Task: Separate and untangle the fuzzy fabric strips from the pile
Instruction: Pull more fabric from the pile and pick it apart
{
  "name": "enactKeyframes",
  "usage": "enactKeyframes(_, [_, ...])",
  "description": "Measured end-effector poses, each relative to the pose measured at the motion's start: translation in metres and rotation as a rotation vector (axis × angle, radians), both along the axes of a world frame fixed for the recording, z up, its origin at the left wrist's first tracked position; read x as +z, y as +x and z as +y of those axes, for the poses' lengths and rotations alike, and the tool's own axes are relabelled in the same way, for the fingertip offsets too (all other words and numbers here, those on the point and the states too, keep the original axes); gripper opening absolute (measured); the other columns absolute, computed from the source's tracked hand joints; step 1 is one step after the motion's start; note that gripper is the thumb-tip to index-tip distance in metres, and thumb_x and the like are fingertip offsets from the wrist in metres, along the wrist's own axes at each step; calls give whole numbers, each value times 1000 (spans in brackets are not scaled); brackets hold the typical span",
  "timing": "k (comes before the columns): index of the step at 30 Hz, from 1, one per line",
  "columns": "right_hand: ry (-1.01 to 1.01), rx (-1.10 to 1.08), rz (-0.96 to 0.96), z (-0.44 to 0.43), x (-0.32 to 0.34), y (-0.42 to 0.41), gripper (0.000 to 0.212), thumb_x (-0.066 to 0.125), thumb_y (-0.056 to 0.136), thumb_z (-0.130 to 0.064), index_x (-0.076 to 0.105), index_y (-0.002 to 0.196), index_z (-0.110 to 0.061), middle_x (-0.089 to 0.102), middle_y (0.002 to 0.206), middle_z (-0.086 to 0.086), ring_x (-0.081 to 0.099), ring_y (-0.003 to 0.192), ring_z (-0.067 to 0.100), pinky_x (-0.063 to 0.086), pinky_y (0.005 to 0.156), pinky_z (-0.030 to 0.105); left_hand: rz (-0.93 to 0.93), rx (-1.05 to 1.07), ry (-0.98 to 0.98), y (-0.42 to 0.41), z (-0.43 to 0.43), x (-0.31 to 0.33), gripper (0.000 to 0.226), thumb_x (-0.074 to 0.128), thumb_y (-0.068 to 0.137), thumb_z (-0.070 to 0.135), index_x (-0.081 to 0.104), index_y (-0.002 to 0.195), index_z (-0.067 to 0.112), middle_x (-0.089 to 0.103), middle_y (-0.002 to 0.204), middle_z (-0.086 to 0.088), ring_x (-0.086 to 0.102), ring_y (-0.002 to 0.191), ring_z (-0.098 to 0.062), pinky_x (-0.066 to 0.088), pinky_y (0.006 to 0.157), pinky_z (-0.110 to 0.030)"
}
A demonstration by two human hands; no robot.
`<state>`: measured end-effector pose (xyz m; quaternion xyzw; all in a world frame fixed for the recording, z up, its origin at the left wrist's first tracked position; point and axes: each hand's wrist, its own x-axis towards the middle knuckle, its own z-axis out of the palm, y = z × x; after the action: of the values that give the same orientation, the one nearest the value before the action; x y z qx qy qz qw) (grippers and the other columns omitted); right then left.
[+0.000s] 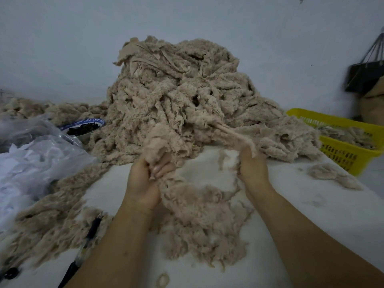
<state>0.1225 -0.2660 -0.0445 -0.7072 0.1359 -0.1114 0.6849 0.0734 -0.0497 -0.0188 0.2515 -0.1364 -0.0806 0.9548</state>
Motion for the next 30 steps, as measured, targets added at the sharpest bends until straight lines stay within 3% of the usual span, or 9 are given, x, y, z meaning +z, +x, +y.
enactKeyframes(4, [-454,335,-65,29,-1,-22,45,42,92,-68,53,71,-29,57,66,-10,52,59,4,38,55,24,224,47,252,2,-21,-7,32,54,94,36,68,101,7,69,81,-9,68,69,-19,56,65,-28])
enactKeyframes(6, [-502,259,-225,31,1,-23,48,38,88,-73,53,88,-27,54,97,-6,54,81,4,43,69,23,192,43,375,3,-28,-12,48,53,92,39,64,127,8,70,120,-14,68,110,-28,52,96,-40])
enactKeyframes(8, [-432,168,-462,29,6,-26,54,34,88,-76,53,100,-26,47,108,-5,48,96,-3,39,80,11,137,71,430,3,-29,-12,48,50,97,39,60,133,9,65,131,-14,62,122,-27,49,102,-42])
enactKeyframes(13, [-356,572,-397,38,1,-34,28,48,98,-55,62,111,-34,66,110,-18,59,103,-8,48,86,14,86,171,542,0,-36,-16,36,61,89,38,74,114,15,70,121,-14,67,114,-28,56,93,-39])
enactKeyframes(17, [-205,472,-266,35,-1,-28,28,47,101,-43,66,92,-25,70,90,-14,63,75,-9,46,60,5,137,550,1018,2,-38,-18,16,58,97,43,72,92,36,71,105,-13,68,92,-18,54,81,-33])
enactKeyframes(20, [-224,486,-230,35,1,-28,27,44,101,-47,65,90,-35,69,88,-20,63,74,-9,46,55,6,-190,899,1312,1,-40,-16,18,50,95,58,55,101,41,53,114,7,55,90,6,48,76,-16])
enactKeyframes(24, [-132,538,-214,37,1,-30,25,41,88,-58,66,93,-53,67,94,-36,60,94,-15,49,72,6,-447,882,1442,-1,-49,-18,51,51,88,61,66,114,20,49,103,19,51,96,0,38,78,-5])
enactKeyframes(28, [-13,562,-66,34,-1,-31,64,42,66,-76,71,97,-28,70,99,-3,63,102,12,51,95,41,-487,884,1556,3,-44,-20,41,57,94,44,67,122,16,52,102,15,47,104,-7,36,88,-14])
enactKeyframes(30, [-64,541,-79,35,-1,-33,58,42,72,-73,66,80,-21,66,85,4,62,88,17,52,87,44,-497,929,1536,3,-44,-22,25,58,99,29,71,115,14,56,101,12,49,102,-9,37,87,-16])
